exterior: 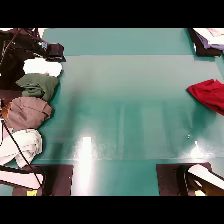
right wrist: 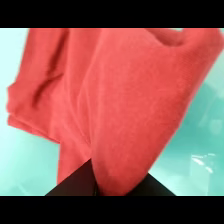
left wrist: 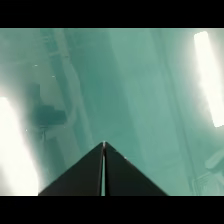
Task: Fold the shirts.
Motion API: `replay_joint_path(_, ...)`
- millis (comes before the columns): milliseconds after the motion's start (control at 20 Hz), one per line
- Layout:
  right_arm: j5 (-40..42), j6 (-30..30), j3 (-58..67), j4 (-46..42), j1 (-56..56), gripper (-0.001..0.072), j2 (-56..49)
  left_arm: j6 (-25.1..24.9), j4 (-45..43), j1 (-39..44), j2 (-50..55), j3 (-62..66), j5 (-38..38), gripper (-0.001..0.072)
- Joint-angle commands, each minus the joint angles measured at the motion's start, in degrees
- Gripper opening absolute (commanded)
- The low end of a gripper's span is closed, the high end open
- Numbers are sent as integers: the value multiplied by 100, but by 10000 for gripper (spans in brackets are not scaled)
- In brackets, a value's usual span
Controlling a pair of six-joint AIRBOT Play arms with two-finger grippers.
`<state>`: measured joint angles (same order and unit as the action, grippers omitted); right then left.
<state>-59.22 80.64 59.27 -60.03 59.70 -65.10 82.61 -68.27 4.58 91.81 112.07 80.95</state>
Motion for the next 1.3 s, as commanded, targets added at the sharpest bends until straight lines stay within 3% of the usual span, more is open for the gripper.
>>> replay_joint_path(0,-76,350,-352,-22,481,15,142,-4,-11,85,2,0,-35,24)
replay_joint_path(250,-212,695,-472,-1069,522,27,470,-11,-22,85,2,0,-39,24)
replay_joint_path(300,-273,691,-472,-1384,522,229,551,-11,-22,85,2,0,-39,24)
replay_joint_path(350,-302,688,-472,-1744,522,589,623,-20,-26,85,2,0,-39,24)
replay_joint_path(400,-385,691,-468,-2120,525,670,686,-66,-26,85,2,0,-37,24)
replay_joint_path(550,-684,918,-457,-3571,540,662,964,-173,-26,85,2,0,-13,24)
replay_joint_path(600,-647,1093,-457,-3676,540,661,1084,-216,-28,85,2,0,2,25)
replay_joint_path(750,-435,1102,-455,-2750,354,646,1320,-219,-26,85,2,0,-42,25)
replay_joint_path(900,-540,1082,-455,-1563,-345,414,1434,-205,-28,85,2,0,-116,25)
replay_joint_path(1050,-627,1080,-455,-1250,-1480,29,1635,-201,-17,85,2,2,-9,25)
replay_joint_path(1250,-809,1086,-455,-1152,-3014,18,1926,-201,-15,85,2,2,-199,25)
